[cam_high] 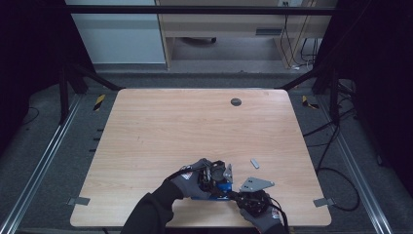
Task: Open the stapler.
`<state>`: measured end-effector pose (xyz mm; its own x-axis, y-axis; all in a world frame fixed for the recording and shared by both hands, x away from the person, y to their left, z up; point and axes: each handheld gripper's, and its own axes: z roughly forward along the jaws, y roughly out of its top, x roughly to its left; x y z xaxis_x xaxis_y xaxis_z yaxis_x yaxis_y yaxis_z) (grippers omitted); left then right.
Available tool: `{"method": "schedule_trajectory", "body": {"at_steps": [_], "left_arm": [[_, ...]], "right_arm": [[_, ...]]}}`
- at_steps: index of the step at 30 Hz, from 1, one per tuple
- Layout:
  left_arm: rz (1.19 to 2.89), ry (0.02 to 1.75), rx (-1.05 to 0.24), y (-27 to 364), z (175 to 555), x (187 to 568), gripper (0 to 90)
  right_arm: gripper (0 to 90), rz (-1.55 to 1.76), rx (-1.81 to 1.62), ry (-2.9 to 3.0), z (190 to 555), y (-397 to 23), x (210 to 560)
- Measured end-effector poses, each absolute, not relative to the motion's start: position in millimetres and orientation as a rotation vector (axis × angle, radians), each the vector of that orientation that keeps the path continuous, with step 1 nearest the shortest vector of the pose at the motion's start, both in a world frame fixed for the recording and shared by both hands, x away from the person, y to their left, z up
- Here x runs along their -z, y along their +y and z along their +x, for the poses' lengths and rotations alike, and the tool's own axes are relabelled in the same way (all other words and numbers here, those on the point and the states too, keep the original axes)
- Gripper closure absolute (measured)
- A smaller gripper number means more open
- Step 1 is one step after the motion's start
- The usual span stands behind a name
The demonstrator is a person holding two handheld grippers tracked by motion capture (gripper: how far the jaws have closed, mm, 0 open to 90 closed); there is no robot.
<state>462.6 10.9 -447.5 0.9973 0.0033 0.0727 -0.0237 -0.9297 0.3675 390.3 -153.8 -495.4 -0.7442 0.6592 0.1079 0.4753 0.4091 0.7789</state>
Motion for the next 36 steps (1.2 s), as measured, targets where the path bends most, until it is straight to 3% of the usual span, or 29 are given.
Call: {"method": "schedule_trajectory", "body": {"at_steps": [36], "left_arm": [[2.719,-0.023,-0.078,16.3,465.0,447.9,66.0]], "right_arm": [[90.0,1.013,-1.242,2.457,391.4,-154.0,494.8]]}}
